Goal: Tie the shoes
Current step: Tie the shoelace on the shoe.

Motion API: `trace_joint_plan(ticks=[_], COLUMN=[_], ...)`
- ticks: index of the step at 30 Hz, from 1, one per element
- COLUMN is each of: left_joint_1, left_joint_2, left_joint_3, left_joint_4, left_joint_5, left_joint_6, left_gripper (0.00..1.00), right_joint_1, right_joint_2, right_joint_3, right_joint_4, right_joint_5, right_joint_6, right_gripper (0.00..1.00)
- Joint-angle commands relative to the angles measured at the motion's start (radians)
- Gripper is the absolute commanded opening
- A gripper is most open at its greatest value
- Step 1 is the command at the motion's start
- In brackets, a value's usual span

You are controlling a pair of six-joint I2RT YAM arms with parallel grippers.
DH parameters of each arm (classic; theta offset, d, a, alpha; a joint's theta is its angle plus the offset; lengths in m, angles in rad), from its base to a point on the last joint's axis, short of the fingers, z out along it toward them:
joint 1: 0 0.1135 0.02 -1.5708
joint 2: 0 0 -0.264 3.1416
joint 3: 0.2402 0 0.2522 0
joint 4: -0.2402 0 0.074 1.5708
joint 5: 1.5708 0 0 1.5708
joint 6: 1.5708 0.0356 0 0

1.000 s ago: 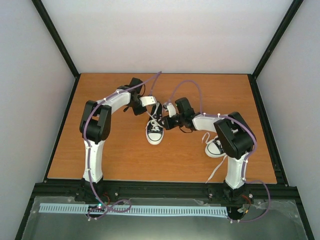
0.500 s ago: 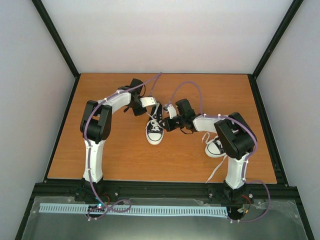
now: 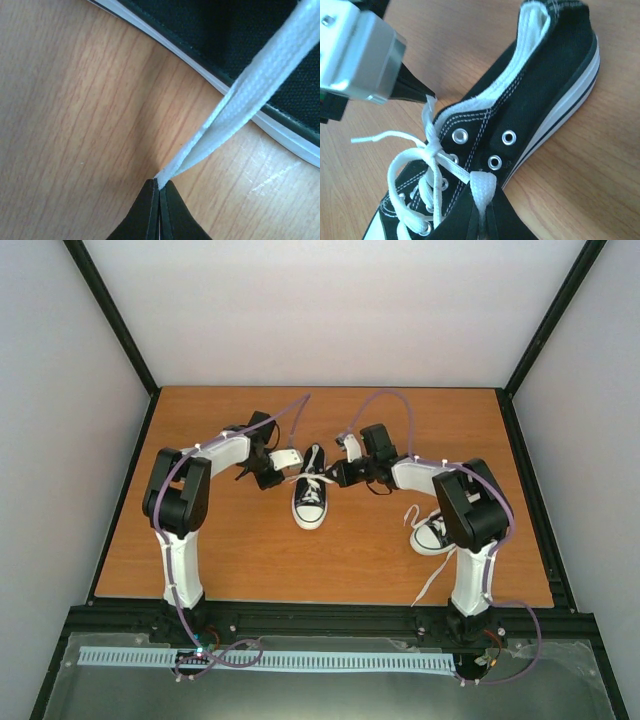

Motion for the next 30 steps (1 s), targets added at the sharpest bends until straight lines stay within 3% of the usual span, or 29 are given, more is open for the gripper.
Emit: trace_joint_plan(ticks=[1,13,15,18,20,27,29,30], left_joint_1=[0.005,0.005,0.005,0.005,0.005,0.007,0.007,0.008], left_joint_2=[-0.012,-0.037,-0.067,-0.104,-0.122,-0.209,-0.236,-0.257], left_joint_3=[-0.016,-0.056,-0.052,-0.048,-0.043,-0.060,-0.081,-0.096], left_joint_4=[-0.029,-0.046,-0.053,-0.066,-0.088,-0.196,-0.219,-0.217], left_joint_5=[-0.037,0.010,0.066,0.152,0.173,0.170,0.174,0.172], left_joint_6=[-0.032,-0.044,-0.051,-0.042,-0.022,0.092,0.144,0.161], left_gripper=[0.01,0.01,0.02,0.30,0.43,0.75,0.78,0.78], right_joint_1=[-0.011,-0.018,-0.018,-0.022,-0.032,-0.085,-0.084,-0.079], right_joint_2=[0.028,0.070,0.076,0.054,0.030,-0.074,-0.102,-0.118], right_joint_3=[-0.005,0.002,0.032,0.056,0.063,0.052,0.056,0.054], right_joint_4=[-0.016,-0.012,-0.039,-0.066,-0.079,-0.141,-0.172,-0.183], right_joint_5=[0.015,-0.009,-0.027,-0.002,0.016,0.062,0.087,0.086], right_joint_6=[0.006,0.001,-0.015,-0.028,-0.031,-0.060,-0.085,-0.106], right_gripper=[0.03,0.03,0.12,0.34,0.42,0.54,0.52,0.46])
